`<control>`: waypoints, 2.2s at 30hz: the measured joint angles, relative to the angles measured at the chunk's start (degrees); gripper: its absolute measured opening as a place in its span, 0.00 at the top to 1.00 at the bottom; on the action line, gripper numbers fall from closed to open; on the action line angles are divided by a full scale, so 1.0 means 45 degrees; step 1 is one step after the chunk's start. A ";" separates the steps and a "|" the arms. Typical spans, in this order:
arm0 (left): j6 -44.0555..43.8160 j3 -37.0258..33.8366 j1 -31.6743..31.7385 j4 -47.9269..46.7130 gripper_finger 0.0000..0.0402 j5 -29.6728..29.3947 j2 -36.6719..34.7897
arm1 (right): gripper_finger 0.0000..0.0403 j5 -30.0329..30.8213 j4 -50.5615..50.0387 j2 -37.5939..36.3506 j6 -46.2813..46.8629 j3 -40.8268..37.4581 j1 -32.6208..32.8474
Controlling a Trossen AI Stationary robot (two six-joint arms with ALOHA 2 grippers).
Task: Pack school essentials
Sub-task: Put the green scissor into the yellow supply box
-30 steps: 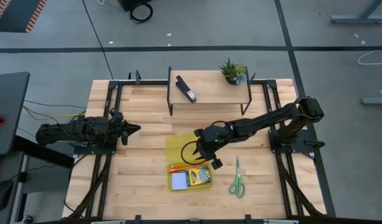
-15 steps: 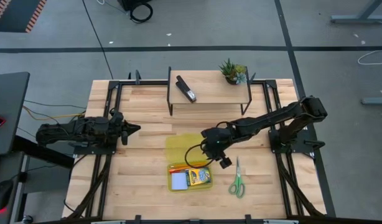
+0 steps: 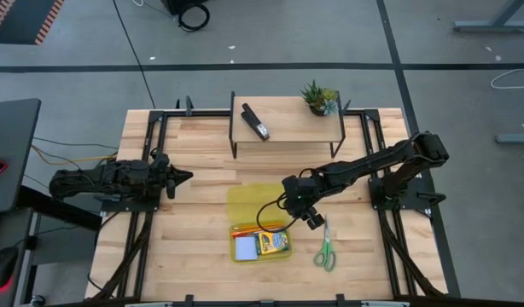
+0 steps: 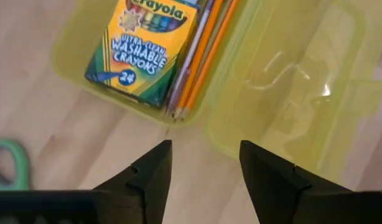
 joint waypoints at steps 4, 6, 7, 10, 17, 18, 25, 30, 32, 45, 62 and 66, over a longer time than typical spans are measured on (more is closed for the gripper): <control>0.0001 0.0000 -0.0002 0.0000 0.92 0.0000 0.0000 | 0.55 -0.0569 0.0106 0.0000 0.0187 0.0000 0.0000; 0.0003 0.0000 -0.0005 0.0000 0.91 0.0000 0.0000 | 0.57 -0.1004 0.0096 0.0000 -0.0112 0.0000 0.0000; 0.0003 0.0000 -0.0005 0.0000 0.91 0.0000 0.0000 | 0.57 -0.1244 0.0071 0.0000 -0.0275 0.0000 0.0000; 0.0003 0.0000 -0.0005 0.0000 0.90 0.0000 0.0000 | 0.57 -0.2100 0.0053 0.0005 -0.0756 0.0000 0.0000; 0.0003 0.0000 -0.0005 0.0000 0.92 0.0000 0.0000 | 0.57 -0.3138 0.0154 0.0005 -0.1870 -0.0471 0.0141; 0.0003 0.0000 -0.0002 0.0000 0.92 0.0000 0.0000 | 0.57 -0.3247 0.0164 0.0005 -0.1954 -0.0699 0.0204; 0.0003 0.0000 -0.0001 0.0000 0.92 0.0000 0.0000 | 0.57 -0.3350 0.0133 0.0005 -0.2794 -0.2335 0.1184; 0.0003 0.0000 -0.0002 0.0000 0.90 0.0000 0.0000 | 0.57 -0.3356 0.0238 0.0005 -0.3561 -0.3228 0.2197; 0.0008 0.0000 -0.0005 0.0000 0.90 0.0000 0.0000 | 0.57 -0.3356 0.0300 0.0005 -0.4058 -0.3480 0.2547; 0.0003 0.0000 0.0000 -0.0005 0.92 0.0000 0.0000 | 0.57 -0.3623 0.0433 0.0005 -0.5968 -0.4180 0.2389; 0.0004 0.0000 -0.0003 -0.0005 0.93 0.0000 0.0000 | 0.57 -0.3876 0.2006 0.0005 -0.6647 -0.4833 0.2322; 0.0005 0.0000 -0.0002 -0.0005 0.92 0.0000 0.0000 | 0.57 -0.3943 0.3205 -0.0061 -0.6652 -0.5766 0.2289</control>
